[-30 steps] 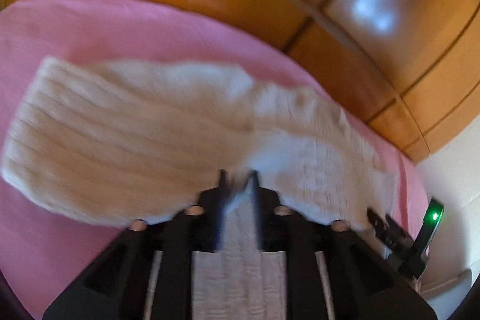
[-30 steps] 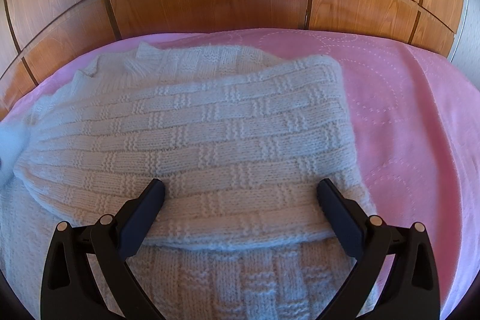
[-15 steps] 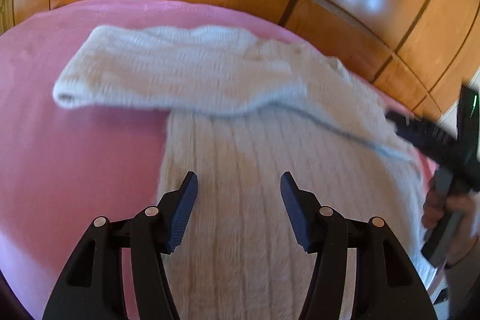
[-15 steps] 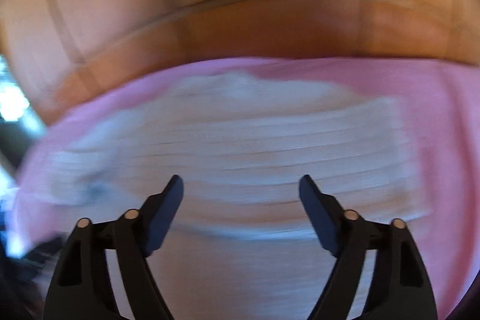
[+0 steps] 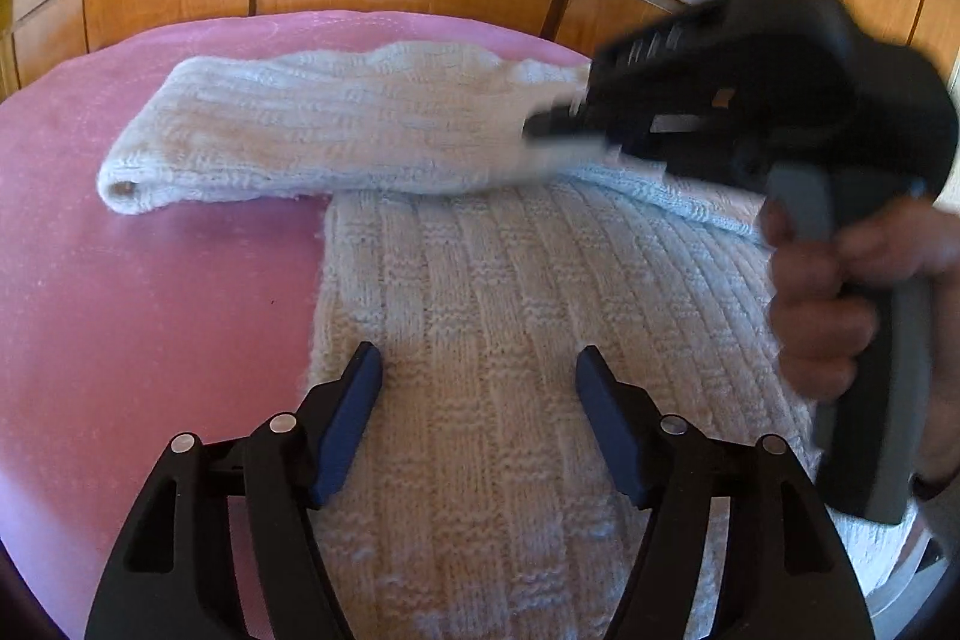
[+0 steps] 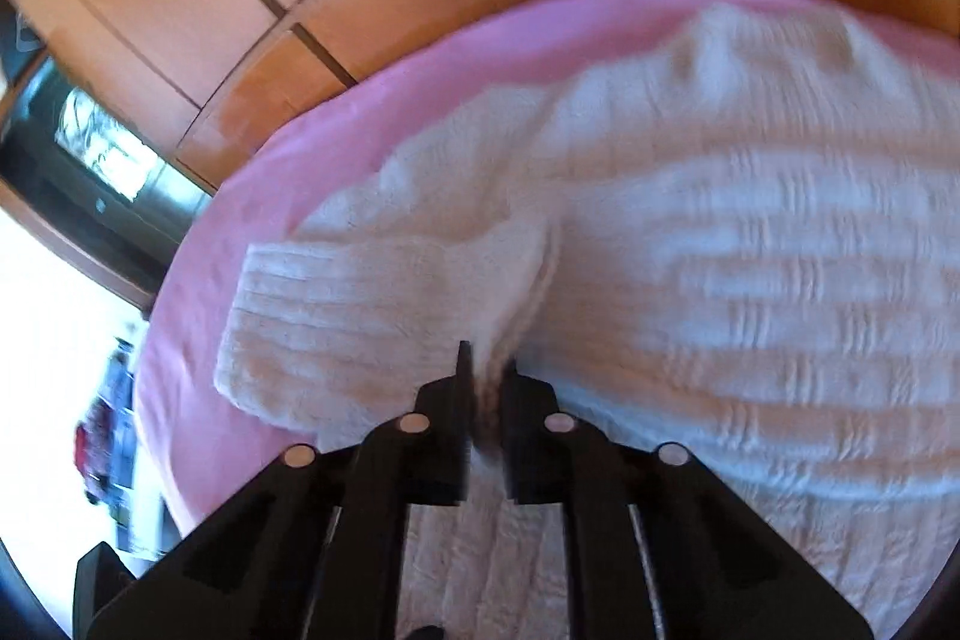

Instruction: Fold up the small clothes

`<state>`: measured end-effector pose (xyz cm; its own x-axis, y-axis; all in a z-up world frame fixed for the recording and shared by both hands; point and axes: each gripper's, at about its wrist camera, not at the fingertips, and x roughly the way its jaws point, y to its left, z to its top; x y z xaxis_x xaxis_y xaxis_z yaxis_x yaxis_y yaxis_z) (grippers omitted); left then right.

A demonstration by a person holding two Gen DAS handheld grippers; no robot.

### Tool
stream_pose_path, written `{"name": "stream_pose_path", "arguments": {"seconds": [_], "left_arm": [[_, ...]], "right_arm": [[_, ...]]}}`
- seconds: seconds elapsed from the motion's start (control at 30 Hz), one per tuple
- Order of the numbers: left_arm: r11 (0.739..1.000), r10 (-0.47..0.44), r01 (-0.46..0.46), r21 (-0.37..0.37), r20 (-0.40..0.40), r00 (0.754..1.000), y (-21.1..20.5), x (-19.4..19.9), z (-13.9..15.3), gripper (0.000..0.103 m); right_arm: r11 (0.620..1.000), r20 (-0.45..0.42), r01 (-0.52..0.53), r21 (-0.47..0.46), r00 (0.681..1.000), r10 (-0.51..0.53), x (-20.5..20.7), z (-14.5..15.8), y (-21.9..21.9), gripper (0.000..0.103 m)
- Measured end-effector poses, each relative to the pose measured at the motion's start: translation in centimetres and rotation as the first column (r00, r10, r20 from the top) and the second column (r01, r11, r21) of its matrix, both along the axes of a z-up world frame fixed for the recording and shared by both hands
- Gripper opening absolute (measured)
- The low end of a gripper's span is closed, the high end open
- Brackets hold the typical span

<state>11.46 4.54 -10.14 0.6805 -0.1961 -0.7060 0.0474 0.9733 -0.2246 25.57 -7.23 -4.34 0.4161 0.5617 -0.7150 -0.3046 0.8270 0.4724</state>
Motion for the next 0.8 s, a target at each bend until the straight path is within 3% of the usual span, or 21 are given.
{"name": "stream_pose_path", "arguments": {"seconds": [0.17, 0.33, 0.43, 0.57, 0.8], "left_arm": [[1.0, -0.012, 0.012, -0.006, 0.007, 1.0, 0.1, -0.2, -0.1, 0.071], [1.0, -0.01, 0.01, 0.007, 0.008, 1.0, 0.0, -0.3, -0.1, 0.072], [1.0, -0.01, 0.01, 0.013, 0.008, 1.0, -0.1, -0.3, 0.1, 0.072], [1.0, -0.008, 0.008, 0.025, 0.011, 1.0, -0.4, -0.4, 0.1, 0.072], [0.998, -0.005, 0.006, 0.057, -0.009, 1.0, -1.3, -0.1, 0.2, 0.072]], "right_arm": [[0.999, 0.236, 0.031, -0.008, 0.971, -0.028, -2.4, 7.6, -3.7, 0.006], [0.988, 0.294, 0.152, 0.022, 0.944, -0.151, -3.0, 10.3, -10.9, 0.006], [0.968, 0.264, 0.252, 0.021, 0.932, -0.248, -2.7, 9.2, -15.8, 0.006], [0.923, 0.177, 0.386, 0.002, 0.908, -0.38, -2.5, 5.5, -21.6, 0.006], [0.865, 0.01, 0.496, -0.077, 0.868, -0.497, -2.2, -2.2, -26.2, 0.007]]}}
